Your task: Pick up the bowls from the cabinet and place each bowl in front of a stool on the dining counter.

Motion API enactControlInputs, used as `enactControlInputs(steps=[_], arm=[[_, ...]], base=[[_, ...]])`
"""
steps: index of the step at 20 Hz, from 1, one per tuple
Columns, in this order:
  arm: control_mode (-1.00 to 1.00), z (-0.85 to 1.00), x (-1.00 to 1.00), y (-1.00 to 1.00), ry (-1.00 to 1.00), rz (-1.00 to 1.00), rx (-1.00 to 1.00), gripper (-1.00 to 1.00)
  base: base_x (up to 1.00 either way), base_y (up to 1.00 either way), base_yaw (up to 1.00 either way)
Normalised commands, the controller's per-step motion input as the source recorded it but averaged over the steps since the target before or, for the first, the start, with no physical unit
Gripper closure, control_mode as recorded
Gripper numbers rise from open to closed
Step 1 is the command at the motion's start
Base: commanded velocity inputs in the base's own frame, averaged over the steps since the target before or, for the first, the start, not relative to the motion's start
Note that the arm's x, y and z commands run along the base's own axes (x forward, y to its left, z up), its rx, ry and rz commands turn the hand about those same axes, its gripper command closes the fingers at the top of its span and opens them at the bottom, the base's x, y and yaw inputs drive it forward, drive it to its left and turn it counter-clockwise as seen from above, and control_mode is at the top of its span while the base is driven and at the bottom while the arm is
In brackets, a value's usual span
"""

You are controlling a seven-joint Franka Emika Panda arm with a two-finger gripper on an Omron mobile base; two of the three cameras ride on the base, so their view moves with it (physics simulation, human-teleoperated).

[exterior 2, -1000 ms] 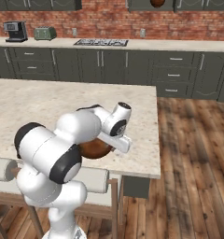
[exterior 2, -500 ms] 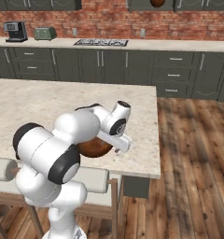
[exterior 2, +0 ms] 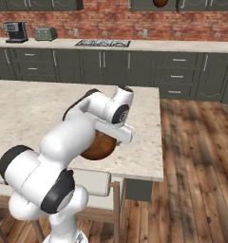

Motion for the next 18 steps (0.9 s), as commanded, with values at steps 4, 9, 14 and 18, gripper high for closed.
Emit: enactControlInputs(steps=[4,9,14,18], arm=[[-1.00,0.80,-0.70,0.30,0.02,0.18,-0.14,-1.00],[-1.00,0.67,-0.87,0.65,0.10,0.25,-0.28,-1.00],[-1.00,0.70,-0.98,0.39,0.03,0.14,-0.11,-1.00],[-1.00,0.51,-0.98,0.04,-0.03,0.01,0.04,-1.00]], base=[[0.00,0.00,0.00],[0.00,0.00,0.00],[0.00,0.00,0.00],[0.00,0.00,0.00]])
